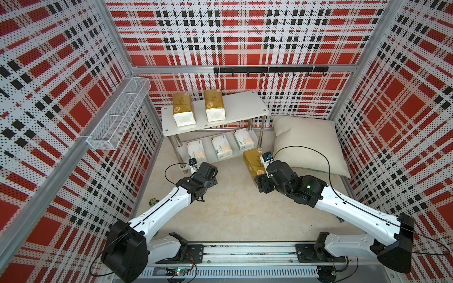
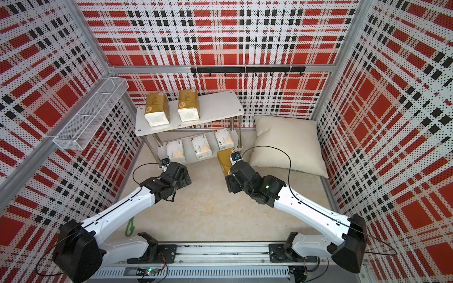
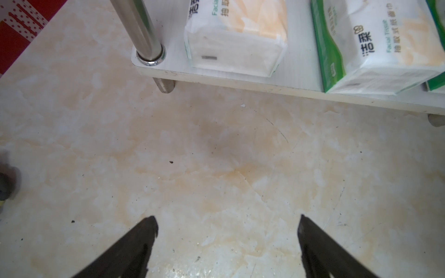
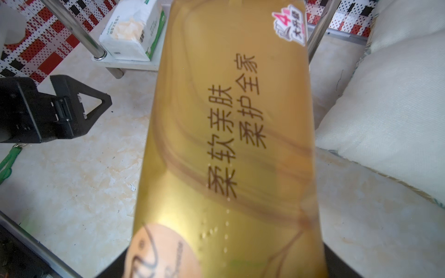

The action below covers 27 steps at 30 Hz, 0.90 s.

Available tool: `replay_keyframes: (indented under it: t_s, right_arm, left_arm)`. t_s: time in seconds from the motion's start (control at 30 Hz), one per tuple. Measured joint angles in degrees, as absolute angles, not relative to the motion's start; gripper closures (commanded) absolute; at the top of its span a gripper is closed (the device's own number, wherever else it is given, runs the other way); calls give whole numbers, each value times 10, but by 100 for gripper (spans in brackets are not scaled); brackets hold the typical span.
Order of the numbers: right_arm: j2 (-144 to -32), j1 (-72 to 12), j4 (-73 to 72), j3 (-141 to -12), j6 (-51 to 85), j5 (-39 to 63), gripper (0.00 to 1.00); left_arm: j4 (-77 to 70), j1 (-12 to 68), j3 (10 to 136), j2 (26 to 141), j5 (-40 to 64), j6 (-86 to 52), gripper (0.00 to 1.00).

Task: Place the tissue boxes on the shelf by color
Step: Pick up the box of tissues from the center of the board, then place a box of tissues on the shelf.

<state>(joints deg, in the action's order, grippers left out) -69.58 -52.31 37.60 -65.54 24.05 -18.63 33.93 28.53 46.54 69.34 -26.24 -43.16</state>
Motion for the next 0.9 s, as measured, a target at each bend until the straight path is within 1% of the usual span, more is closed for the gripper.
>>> replay_keyframes:
  t_s: [0.3,0.9]
  right_arm:
    - [-701,-481,390,-720,200,-175,22]
    - [-775,-425,404,-861,138,-132,22]
  left_arm:
    - [338,285,474,699,-262,-432,4]
    - [338,285,474,699,-262,-432,4]
